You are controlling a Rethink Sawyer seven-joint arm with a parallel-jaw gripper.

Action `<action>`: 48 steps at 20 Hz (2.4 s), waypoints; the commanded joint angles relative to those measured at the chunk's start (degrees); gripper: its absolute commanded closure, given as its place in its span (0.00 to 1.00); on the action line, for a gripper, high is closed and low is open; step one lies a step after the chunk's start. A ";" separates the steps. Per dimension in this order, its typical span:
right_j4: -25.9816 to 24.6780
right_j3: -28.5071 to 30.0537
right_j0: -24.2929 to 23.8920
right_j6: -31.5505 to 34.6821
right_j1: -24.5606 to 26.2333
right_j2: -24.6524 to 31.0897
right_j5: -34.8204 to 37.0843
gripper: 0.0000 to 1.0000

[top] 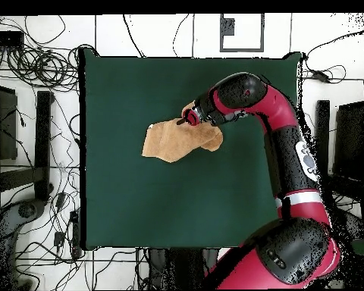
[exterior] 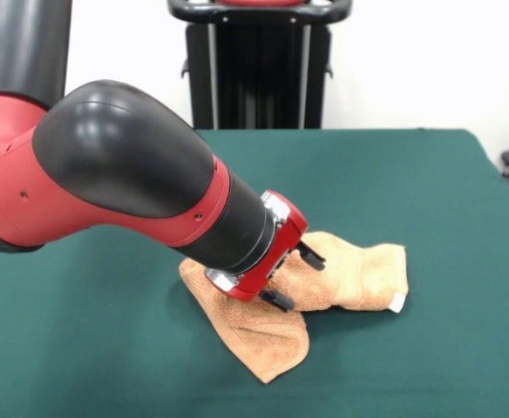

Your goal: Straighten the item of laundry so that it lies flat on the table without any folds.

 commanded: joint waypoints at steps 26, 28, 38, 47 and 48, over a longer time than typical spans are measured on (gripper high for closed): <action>-1.50 5.35 0.98 -10.41 -1.91 1.12 -4.05 0.00; -1.70 5.43 0.88 -10.93 -1.91 1.13 -4.24 0.00; -1.88 7.09 0.50 -9.27 -2.51 0.90 -6.95 0.00; -2.83 5.90 1.26 -11.52 -2.63 0.02 -4.15 0.00; -3.18 5.32 1.52 -12.77 -2.33 -0.03 -2.92 0.00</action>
